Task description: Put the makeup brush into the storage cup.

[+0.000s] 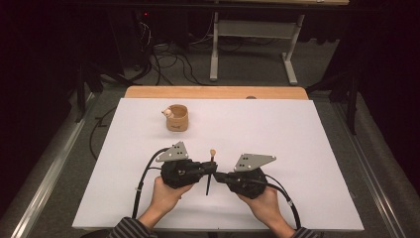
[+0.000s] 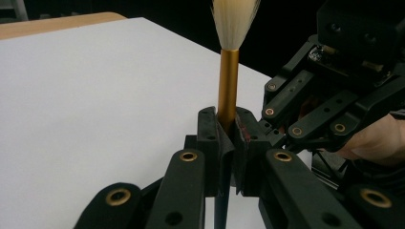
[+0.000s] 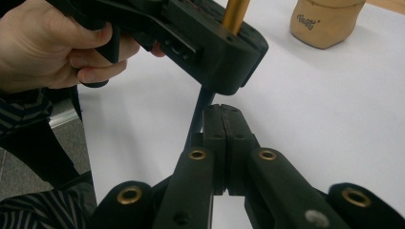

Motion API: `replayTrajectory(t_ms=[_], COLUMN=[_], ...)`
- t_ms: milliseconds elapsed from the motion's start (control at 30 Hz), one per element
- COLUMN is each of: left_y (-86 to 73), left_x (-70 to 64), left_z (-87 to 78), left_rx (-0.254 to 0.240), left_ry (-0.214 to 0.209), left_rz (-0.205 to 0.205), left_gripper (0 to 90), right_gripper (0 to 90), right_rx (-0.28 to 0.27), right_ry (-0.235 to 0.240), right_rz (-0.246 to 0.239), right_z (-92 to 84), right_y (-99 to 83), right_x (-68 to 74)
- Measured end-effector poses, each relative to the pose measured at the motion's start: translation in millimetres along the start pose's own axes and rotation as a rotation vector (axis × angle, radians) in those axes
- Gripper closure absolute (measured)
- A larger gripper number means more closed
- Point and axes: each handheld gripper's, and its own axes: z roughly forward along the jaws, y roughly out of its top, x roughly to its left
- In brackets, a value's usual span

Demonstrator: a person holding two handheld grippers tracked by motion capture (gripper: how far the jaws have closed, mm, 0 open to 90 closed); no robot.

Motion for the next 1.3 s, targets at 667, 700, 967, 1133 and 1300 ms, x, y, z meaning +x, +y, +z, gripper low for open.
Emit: replayTrajectory(t_ms=[667,700,967,1133,1300], left_y=[1.8,1.8,1.8,2.3,2.5], left_x=[1.4,1.6,0.9,1.9,2.7], left_z=[-8.8,-9.0,-10.9,-12.7,-13.6], left_rx=[-0.015,-0.016,-0.023,-0.031,-0.031], left_ry=[0.039,0.039,0.064,0.066,0.06], left_rz=[0.02,0.018,0.036,0.034,0.027], left_gripper=[83.4,83.5,83.5,83.5,83.5], right_gripper=[75.6,74.9,70.1,64.7,58.0], right_rx=[-0.022,-0.024,-0.014,-0.019,-0.028], right_ry=[-0.024,-0.022,-0.046,-0.057,-0.075], right_rz=[-0.002,-0.001,0.002,0.019,0.041], right_z=[-7.3,-8.0,-20.2,-25.9,-31.4], right_y=[1.2,1.2,0.4,-0.7,-1.6], right_x=[-2.7,-3.2,-6.8,-9.3,-13.8])
